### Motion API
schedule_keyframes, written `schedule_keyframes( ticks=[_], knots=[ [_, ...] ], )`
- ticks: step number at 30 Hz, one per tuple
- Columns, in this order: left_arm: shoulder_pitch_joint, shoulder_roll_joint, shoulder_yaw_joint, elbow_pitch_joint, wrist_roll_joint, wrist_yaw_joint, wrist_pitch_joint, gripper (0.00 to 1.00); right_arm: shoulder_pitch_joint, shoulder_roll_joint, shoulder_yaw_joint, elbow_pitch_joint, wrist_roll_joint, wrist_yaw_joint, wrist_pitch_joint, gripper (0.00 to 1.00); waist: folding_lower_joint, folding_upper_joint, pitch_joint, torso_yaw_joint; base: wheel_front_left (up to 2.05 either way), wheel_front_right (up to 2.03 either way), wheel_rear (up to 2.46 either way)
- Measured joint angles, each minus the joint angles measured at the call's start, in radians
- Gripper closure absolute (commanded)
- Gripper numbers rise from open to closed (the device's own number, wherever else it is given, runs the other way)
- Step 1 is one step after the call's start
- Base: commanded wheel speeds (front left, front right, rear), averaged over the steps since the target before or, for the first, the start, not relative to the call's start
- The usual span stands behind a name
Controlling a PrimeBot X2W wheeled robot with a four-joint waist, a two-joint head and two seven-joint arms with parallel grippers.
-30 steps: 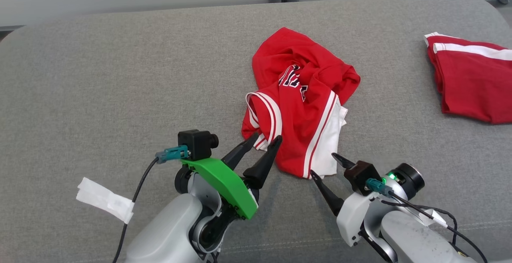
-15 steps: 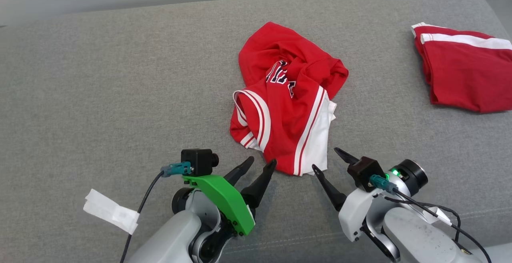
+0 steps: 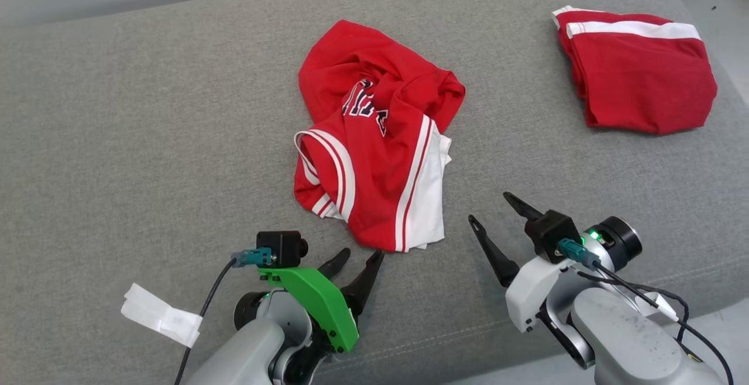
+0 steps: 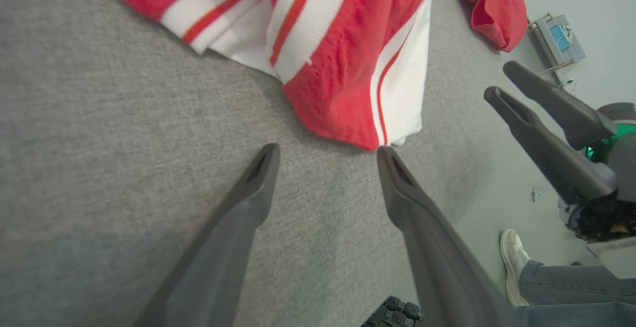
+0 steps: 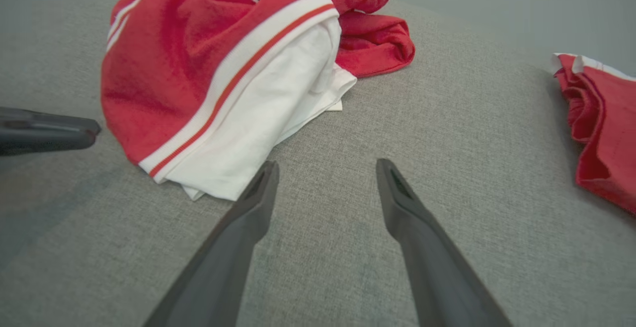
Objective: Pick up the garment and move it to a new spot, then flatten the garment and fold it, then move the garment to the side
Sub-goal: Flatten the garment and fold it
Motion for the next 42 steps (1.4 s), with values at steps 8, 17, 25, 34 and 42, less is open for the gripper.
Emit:
schedule_keyframes(
  ticks=[8, 17, 25, 34, 42],
  knots=[
    [-0.027, -0.002, 0.013, 0.038, 0.000, 0.000, -0.015, 0.00, 0.000, -0.004, -0.015, -0.021, 0.008, -0.009, -0.004, 0.00, 0.0000, 0.0000, 0.019, -0.052, 0.00, 0.00, 0.00],
    [-0.069, -0.004, 0.006, 0.064, 0.008, -0.002, -0.031, 1.00, 0.010, -0.018, -0.041, -0.039, 0.017, -0.020, -0.011, 0.00, 0.0000, 0.0000, 0.036, -0.079, 0.00, 0.00, 0.00],
    [-0.072, -0.002, -0.026, 0.077, 0.022, -0.030, -0.031, 1.00, 0.054, -0.019, -0.075, -0.067, 0.035, -0.040, -0.025, 0.00, 0.0000, 0.0000, 0.014, -0.076, 0.00, 0.00, 0.00],
    [-0.072, 0.056, 0.023, -0.091, 0.005, -0.058, -0.055, 1.00, 0.122, -0.042, -0.124, -0.100, 0.051, -0.051, -0.030, 0.00, 0.0000, 0.0000, -0.029, -0.061, 0.00, 0.00, 0.00],
    [-0.071, 0.197, 0.161, -0.269, -0.072, -0.063, -0.066, 1.00, 0.182, -0.058, -0.157, -0.117, 0.057, -0.053, -0.030, 0.00, 0.0000, 0.0000, -0.052, -0.033, 0.00, 0.00, 0.00]
  ],
)
